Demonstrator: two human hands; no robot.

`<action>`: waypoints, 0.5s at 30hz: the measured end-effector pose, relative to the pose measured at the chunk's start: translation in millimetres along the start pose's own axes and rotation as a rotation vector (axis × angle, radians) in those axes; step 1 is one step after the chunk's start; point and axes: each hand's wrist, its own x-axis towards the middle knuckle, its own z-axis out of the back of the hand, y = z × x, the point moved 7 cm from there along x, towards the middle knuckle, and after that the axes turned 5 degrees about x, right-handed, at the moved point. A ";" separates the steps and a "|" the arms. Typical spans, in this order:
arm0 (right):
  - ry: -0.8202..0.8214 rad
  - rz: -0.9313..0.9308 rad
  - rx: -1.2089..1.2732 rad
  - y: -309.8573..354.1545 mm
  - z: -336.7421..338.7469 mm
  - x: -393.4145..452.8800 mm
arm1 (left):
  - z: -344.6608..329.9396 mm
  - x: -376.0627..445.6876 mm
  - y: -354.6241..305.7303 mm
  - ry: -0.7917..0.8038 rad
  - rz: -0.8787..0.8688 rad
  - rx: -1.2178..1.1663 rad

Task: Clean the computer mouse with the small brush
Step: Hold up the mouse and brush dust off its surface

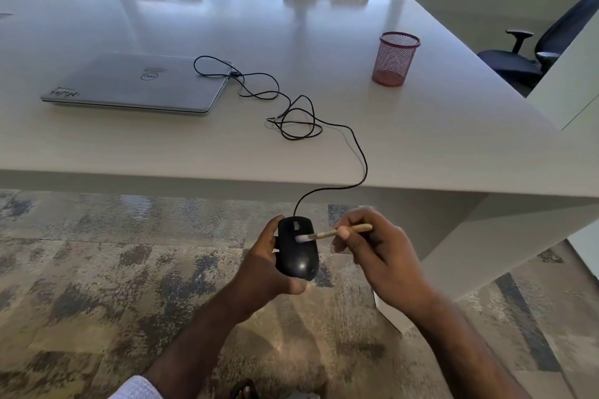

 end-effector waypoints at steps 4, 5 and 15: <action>0.092 -0.027 0.010 -6.7 -6.6 -5.2 | 3.6 2.2 0.2 0.014 0.023 -0.033; 0.119 -0.036 0.028 -7.2 -7.9 -6.5 | 3.5 2.1 0.4 0.023 0.029 -0.033; -0.055 -0.033 0.159 -16.4 2.9 -3.0 | 1.6 -1.8 -5.3 0.084 0.027 -0.088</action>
